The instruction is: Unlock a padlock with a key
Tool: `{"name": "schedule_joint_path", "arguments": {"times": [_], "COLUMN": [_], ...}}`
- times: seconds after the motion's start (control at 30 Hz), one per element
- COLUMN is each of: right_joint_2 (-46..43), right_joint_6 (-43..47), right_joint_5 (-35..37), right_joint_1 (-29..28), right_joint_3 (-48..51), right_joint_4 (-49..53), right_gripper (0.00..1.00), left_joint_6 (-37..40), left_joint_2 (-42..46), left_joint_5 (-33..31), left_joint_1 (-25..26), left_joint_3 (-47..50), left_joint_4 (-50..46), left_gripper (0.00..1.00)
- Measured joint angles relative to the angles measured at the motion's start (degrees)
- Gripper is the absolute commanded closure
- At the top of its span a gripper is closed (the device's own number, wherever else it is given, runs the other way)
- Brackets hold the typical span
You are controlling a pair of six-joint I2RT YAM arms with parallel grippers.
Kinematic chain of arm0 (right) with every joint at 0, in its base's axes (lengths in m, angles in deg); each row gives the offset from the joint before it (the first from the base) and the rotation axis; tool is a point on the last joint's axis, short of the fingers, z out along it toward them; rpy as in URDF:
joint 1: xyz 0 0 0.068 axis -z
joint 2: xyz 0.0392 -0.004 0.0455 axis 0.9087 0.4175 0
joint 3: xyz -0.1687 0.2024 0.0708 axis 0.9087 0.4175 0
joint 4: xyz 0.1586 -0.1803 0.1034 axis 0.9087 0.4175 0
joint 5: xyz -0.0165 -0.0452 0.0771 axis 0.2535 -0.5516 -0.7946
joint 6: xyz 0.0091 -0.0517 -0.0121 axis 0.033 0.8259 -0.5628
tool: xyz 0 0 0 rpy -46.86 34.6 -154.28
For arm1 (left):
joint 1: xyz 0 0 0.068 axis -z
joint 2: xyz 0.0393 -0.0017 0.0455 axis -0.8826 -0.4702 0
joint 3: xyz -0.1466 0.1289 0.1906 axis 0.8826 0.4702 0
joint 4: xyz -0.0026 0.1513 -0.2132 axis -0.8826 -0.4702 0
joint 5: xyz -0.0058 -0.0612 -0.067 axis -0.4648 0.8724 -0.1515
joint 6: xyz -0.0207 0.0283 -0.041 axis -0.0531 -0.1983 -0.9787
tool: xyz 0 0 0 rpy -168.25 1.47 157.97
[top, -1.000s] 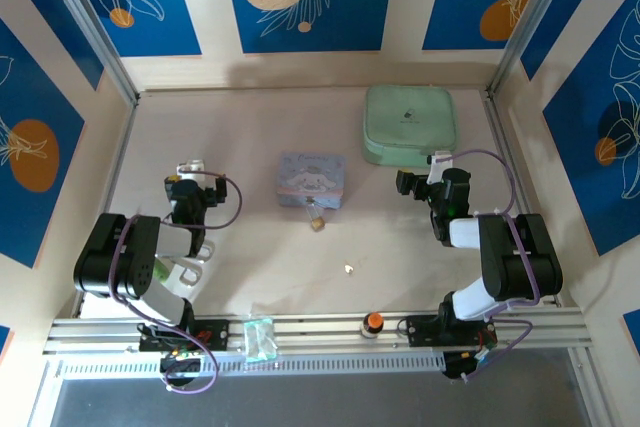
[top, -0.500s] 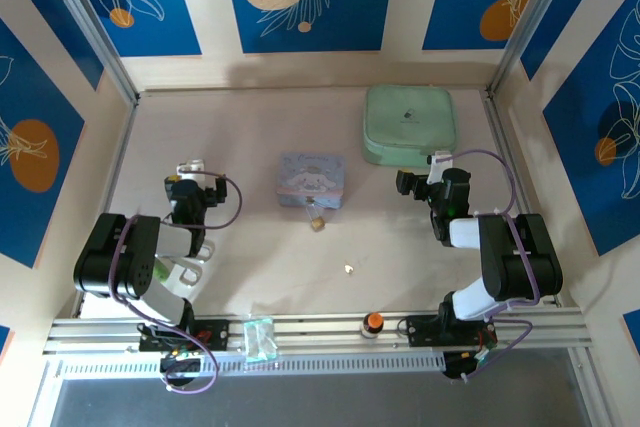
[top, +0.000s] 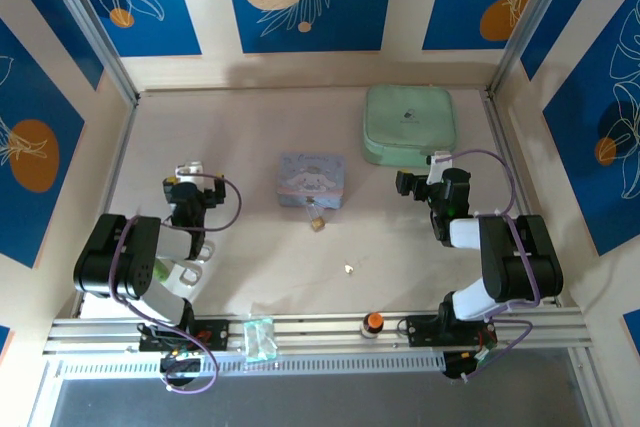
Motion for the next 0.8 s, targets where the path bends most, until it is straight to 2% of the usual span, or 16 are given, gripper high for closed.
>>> {"name": "schedule_joint_path", "arguments": {"times": [0.27,0.57,0.63,0.7,0.8], "right_joint_2": [-16.5,-33.4,-35.6,-37.0,-37.9], "right_joint_6": [-1.0,-6.7,-7.5,-8.3,-9.6], "right_joint_5": [0.0,-7.1,-8.8,-10.1,-11.2], "right_joint_1": [-2.7,-2.7,-2.6,-2.6,-2.6], "right_joint_3": [-5.6,-5.4,-4.6,-3.3,-1.2], "right_joint_4": [16.7,30.1,32.3,33.5,34.3], "right_gripper": [0.01,0.01,0.01,0.01,0.01], "left_joint_6": [1.1,3.1,3.3,3.0,1.9], "left_joint_2": [0.0,0.3,4.2,13.5,23.4], "left_joint_5": [-1.6,-2.9,-3.1,-2.9,-2.1], "left_joint_1": [2.2,4.0,4.0,3.9,3.5], "left_joint_3": [1.2,1.4,0.7,-2.8,-10.0], "left_joint_4": [2.8,4.7,-2.2,-15.1,-23.9], "left_gripper": [0.01,0.01,0.01,0.01,0.01]}}
